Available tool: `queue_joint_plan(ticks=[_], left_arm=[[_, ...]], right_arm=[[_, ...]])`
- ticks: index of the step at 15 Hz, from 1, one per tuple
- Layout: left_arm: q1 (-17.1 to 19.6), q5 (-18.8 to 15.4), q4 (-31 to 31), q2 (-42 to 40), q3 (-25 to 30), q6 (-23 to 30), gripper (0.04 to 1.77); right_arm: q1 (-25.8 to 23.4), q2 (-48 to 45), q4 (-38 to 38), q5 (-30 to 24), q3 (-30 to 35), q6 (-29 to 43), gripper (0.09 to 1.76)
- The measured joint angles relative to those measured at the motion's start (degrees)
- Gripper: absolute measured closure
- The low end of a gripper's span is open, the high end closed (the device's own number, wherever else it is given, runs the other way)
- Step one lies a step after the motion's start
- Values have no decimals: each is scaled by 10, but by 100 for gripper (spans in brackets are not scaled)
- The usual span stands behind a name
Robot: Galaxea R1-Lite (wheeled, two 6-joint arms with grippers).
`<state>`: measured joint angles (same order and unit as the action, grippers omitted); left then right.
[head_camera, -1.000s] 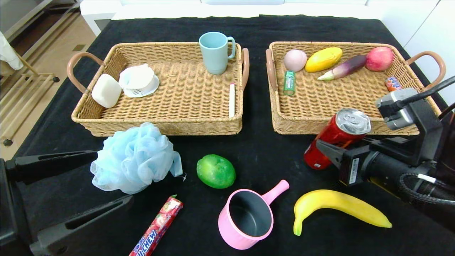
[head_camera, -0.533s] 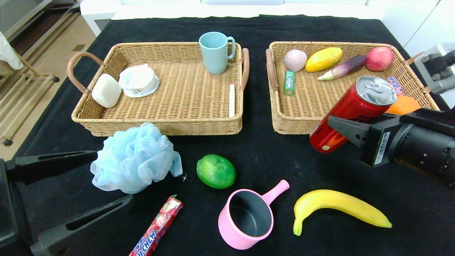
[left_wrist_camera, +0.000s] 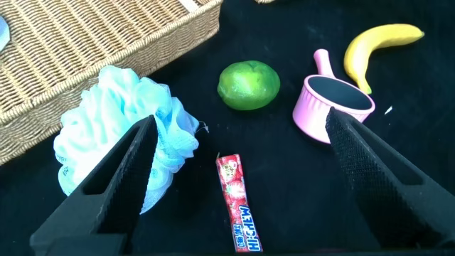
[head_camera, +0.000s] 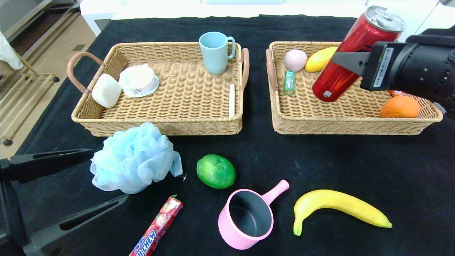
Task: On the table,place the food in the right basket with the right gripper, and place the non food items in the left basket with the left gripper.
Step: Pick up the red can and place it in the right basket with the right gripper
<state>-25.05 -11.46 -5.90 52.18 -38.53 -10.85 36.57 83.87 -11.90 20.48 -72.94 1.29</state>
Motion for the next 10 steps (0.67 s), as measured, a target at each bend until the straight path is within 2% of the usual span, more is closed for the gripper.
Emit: queue_joint_plan(ticks=[4,10], left_arm=[[1,0,0,-5,-2,0,9],[1,0,0,-6,-2,0,9]], right_arm=[[-41,76,7,-7,-88,-1,85],[-90,162,2,-15,-151,1,85]])
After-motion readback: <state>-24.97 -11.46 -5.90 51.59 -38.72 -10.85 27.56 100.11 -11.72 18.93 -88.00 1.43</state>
